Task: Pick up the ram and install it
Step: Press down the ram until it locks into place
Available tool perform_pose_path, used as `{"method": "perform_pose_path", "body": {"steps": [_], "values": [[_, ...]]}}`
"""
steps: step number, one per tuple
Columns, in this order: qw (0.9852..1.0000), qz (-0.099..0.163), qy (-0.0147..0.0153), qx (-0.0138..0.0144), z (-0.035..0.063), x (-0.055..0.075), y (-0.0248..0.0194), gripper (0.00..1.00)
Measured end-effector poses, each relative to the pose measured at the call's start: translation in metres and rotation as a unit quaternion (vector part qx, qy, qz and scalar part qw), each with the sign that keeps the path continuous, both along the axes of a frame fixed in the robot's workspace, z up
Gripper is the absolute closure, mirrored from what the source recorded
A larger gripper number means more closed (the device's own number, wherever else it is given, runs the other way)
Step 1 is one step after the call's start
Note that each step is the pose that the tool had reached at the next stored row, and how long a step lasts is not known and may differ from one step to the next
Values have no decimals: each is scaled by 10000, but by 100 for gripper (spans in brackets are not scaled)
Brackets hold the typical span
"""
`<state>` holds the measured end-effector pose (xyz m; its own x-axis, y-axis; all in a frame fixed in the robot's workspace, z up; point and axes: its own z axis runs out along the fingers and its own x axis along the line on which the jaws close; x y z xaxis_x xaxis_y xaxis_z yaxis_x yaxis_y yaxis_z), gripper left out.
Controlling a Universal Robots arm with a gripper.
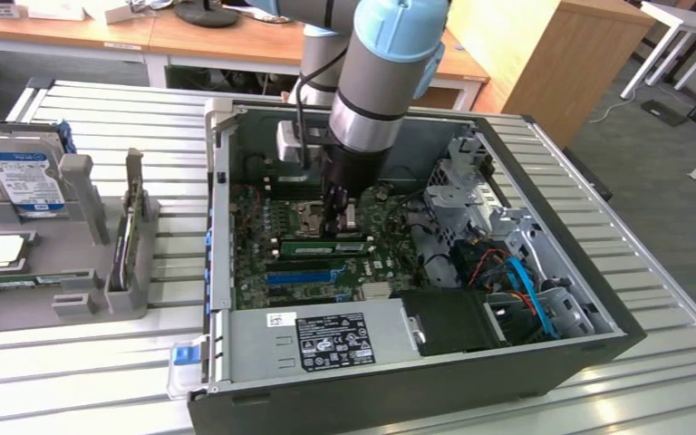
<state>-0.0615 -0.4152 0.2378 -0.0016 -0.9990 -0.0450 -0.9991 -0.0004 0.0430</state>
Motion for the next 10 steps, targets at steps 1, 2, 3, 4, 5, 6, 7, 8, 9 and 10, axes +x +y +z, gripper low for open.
{"method": "perform_pose_path", "body": {"steps": [1,2,3,4,5,6,7,8,9,10], "values": [[10000,0,0,0,0,-20,0,89],[10000,1,0,0,0,-40,1,89],[10000,1,0,0,0,-60,1,89],[10000,1,0,0,0,-83,1,89],[10000,0,0,0,0,-102,1,89],[10000,0,-1,0,0,-120,1,89],[10000,0,-1,0,0,-135,2,89],[10000,0,-1,1,-1,-150,2,89],[10000,0,0,1,0,-165,2,89],[10000,0,-1,0,0,-178,2,89]]}}
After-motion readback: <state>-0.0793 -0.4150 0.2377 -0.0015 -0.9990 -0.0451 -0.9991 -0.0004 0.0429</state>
